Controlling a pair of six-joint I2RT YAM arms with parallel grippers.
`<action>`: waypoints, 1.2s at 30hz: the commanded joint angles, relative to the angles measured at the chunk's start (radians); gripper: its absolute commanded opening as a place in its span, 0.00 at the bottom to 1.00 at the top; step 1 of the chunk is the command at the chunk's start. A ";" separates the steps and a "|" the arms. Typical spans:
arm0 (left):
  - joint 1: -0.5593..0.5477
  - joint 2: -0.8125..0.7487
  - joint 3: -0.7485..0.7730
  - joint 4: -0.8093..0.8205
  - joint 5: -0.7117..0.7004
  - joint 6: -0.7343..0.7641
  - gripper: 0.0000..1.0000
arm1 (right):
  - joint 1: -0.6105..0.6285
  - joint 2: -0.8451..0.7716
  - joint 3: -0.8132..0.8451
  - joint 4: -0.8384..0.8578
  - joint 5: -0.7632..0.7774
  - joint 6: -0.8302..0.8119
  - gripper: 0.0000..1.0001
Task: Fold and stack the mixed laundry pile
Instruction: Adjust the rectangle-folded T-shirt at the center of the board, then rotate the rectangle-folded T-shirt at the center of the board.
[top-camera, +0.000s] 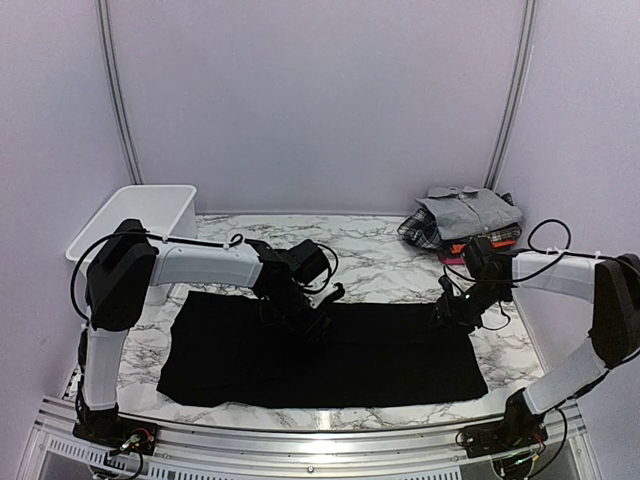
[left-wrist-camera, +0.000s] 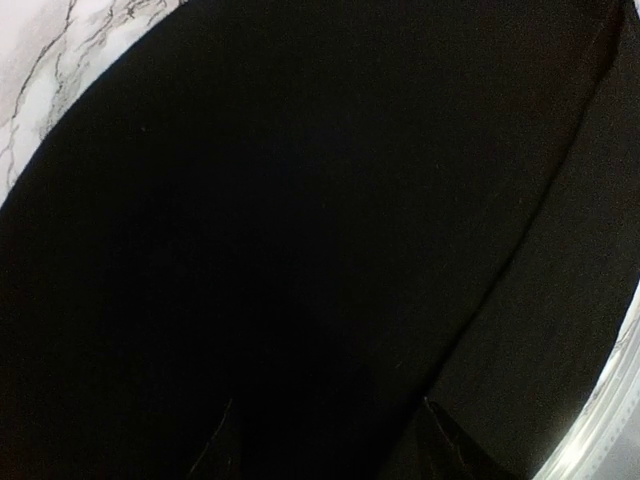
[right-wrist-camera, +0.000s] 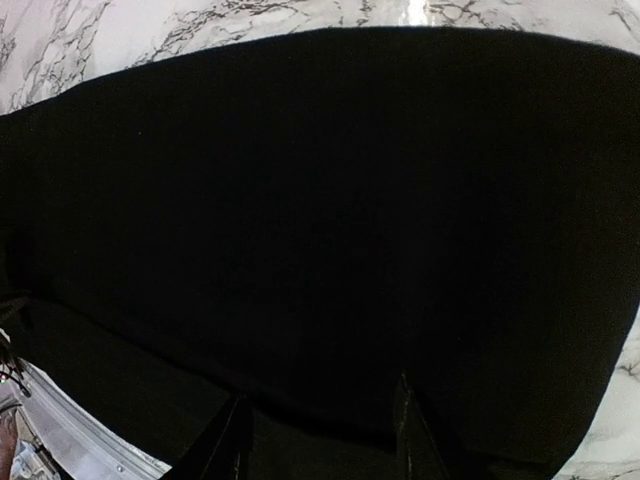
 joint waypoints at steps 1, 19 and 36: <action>-0.033 -0.057 -0.053 -0.008 -0.071 0.063 0.61 | -0.010 -0.075 -0.041 -0.049 -0.007 0.046 0.46; 0.091 -0.451 -0.427 0.043 -0.370 -0.395 0.71 | 0.126 0.041 0.108 0.119 -0.081 -0.057 0.49; 0.251 -0.176 -0.386 0.006 -0.423 -0.471 0.67 | 0.084 0.114 -0.079 0.158 0.008 -0.015 0.49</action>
